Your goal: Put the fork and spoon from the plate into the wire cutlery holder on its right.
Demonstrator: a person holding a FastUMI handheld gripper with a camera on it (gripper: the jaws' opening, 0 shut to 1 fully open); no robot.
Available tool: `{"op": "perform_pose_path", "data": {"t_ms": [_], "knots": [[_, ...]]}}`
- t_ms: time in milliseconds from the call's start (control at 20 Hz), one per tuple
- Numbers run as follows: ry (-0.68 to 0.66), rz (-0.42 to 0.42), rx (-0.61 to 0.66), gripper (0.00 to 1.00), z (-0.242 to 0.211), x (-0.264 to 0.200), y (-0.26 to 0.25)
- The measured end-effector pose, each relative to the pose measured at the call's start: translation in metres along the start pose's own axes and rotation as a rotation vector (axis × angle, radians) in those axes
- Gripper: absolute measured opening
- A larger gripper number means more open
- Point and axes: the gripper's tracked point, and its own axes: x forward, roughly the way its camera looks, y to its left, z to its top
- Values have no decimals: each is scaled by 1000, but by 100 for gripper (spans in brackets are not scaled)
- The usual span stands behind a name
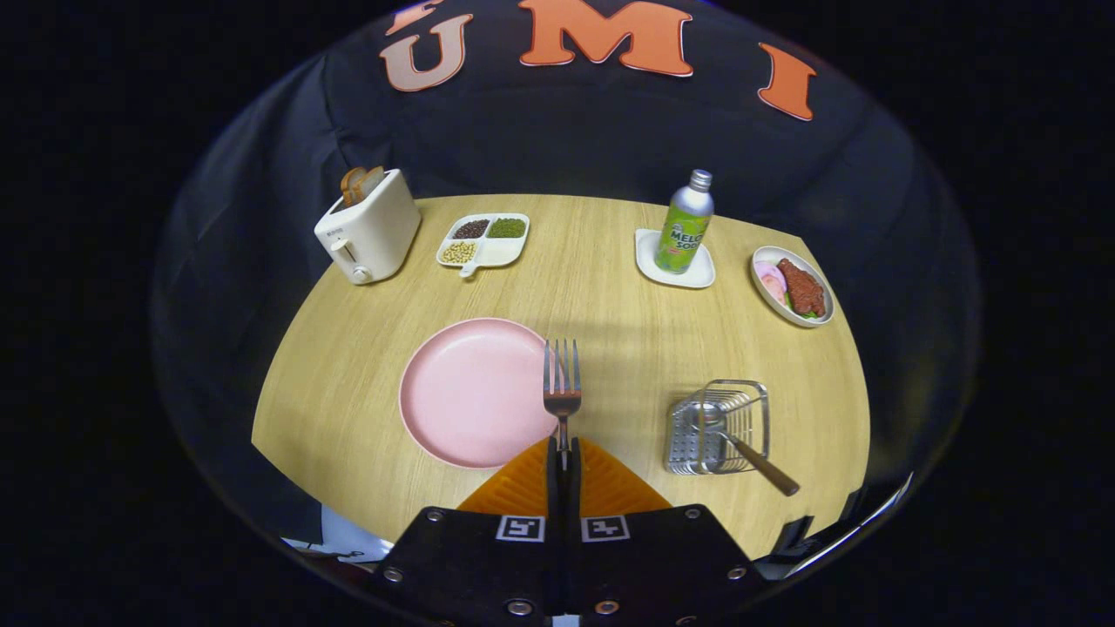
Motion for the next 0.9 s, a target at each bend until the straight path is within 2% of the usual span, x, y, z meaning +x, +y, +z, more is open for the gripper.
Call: {"op": "perform_pose_path", "data": {"t_ms": [300, 600, 900], "knots": [[89, -63, -81, 1, -13, -26, -63], [234, -54, -81, 1, -37, -25, -104], [360, -56, -170, 2, -40, -13, -128]]}}
